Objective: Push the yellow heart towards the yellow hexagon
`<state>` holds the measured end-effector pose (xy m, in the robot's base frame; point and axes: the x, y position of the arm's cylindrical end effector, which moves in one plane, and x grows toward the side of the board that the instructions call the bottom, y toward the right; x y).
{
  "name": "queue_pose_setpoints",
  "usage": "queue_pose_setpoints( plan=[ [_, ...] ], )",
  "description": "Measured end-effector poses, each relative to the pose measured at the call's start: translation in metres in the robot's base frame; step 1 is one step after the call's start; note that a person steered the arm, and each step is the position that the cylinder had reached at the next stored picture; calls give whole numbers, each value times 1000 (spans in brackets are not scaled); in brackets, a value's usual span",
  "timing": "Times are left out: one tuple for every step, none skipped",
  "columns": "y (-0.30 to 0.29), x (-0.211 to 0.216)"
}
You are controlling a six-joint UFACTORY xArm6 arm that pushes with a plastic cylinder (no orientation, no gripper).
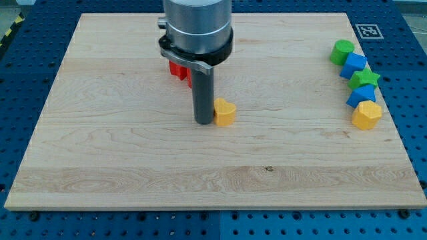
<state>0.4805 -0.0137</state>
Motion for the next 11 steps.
queue_pose_setpoints(
  plan=[
    [24,0],
    [48,0],
    [55,-1],
    [80,-1],
    [100,-1],
    [94,-18],
    [75,-42],
    [55,-61],
    [63,-65],
    [88,-49],
    [96,-50]
  ],
)
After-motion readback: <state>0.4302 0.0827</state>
